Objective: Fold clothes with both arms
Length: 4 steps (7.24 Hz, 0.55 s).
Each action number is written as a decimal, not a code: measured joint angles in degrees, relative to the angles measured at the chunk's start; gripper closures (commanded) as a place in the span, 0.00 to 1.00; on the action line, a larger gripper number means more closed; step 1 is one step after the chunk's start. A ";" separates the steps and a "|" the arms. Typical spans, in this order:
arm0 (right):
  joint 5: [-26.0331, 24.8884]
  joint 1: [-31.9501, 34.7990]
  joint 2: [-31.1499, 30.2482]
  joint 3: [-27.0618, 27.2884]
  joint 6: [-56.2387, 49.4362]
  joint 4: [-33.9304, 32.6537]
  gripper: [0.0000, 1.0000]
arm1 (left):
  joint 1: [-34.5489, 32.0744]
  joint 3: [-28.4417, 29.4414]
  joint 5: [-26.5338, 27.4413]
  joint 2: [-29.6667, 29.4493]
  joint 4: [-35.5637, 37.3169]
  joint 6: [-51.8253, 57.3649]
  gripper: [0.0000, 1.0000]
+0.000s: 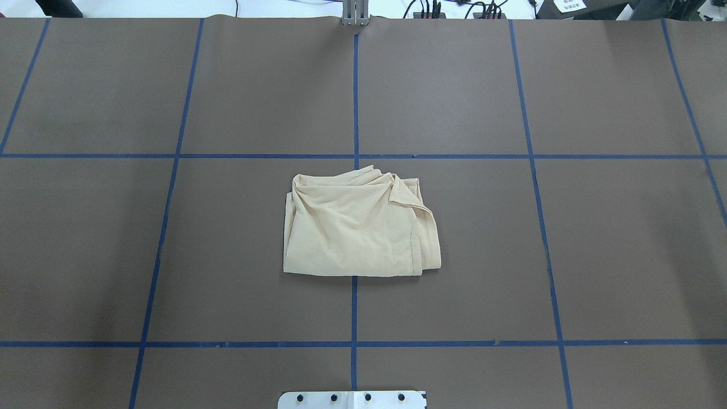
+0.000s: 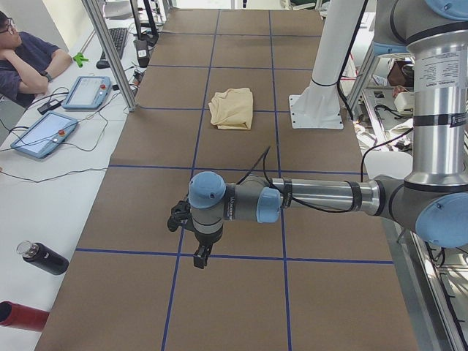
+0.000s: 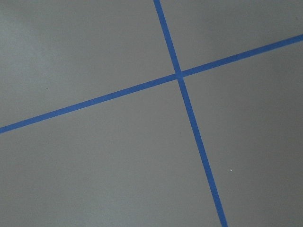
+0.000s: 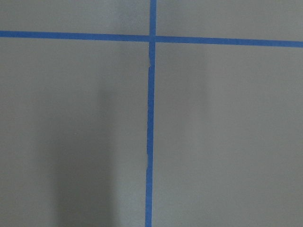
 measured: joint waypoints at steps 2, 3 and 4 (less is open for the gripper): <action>0.00 0.00 -0.03 -0.05 0.00 1.12 0.00 | 0.00 -0.06 -0.01 -0.04 -0.05 0.00 0.00; 0.02 0.00 -0.06 -0.06 0.00 1.56 0.00 | 0.00 -0.06 -0.05 -0.05 -0.07 0.00 0.00; 0.02 0.00 -0.08 -0.04 0.00 1.75 0.00 | 0.00 -0.10 -0.07 -0.06 -0.08 0.01 0.00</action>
